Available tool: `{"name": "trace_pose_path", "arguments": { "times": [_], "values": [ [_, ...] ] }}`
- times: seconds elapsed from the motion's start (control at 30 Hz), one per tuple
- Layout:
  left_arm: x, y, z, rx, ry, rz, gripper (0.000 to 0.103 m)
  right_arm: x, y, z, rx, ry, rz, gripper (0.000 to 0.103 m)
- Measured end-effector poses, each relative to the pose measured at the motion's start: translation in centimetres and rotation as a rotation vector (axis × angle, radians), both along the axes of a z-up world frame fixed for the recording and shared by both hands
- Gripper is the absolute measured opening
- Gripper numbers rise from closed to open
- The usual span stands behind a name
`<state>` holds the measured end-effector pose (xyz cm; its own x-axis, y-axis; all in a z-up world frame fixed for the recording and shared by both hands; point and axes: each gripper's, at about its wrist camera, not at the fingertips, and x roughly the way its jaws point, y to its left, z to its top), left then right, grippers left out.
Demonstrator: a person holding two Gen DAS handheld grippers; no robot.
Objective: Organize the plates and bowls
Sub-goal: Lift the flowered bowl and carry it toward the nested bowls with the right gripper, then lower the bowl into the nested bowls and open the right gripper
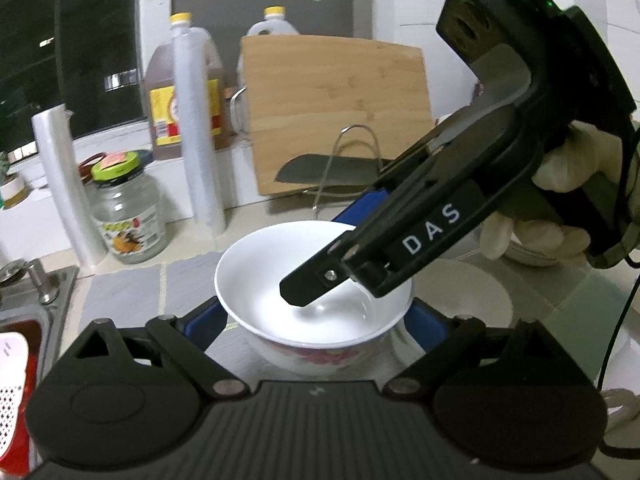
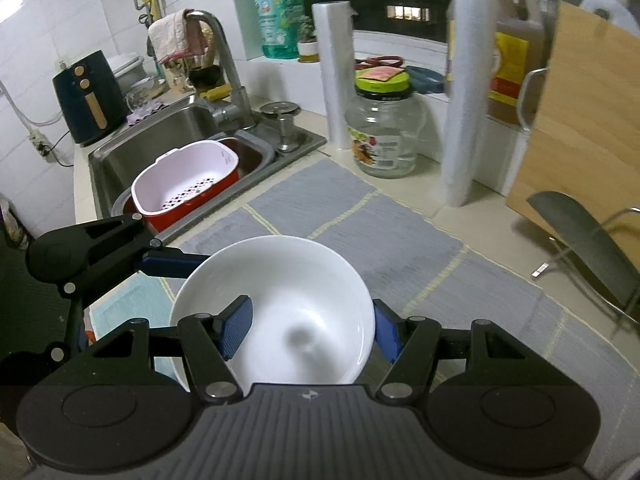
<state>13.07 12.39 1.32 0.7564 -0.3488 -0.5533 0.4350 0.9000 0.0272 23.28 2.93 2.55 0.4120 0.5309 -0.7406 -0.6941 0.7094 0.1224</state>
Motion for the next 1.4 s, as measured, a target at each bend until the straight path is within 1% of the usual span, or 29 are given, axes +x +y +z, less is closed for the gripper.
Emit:
{"name": "trace_pose_path", "arguments": {
  "times": [0.4,0.77,1.0,1.4],
  "values": [
    [-0.5,-4.2,0.0,-0.016,-0.005,-0.090,0.094,-2.1,-5.3,0.4,-0.006,-0.012,-0.087,0.070],
    [-0.3,-7.7,-1.1,-0.028,0.014,-0.160,0.094,-3.2,-9.4,-0.3,-0.019,0.000,-0.162,0.070],
    [0.1,-8.8,-2.1,-0.026,0.047,-0.167,0.094,-3.1,-10.1,-1.2,-0.027,0.021,-0.173,0.070],
    [0.5,-9.0,-3.0,-0.010,0.077,-0.167,0.094,-2.7,-10.3,-2.5,-0.036,0.046,-0.173,0.070]
  ]
}}
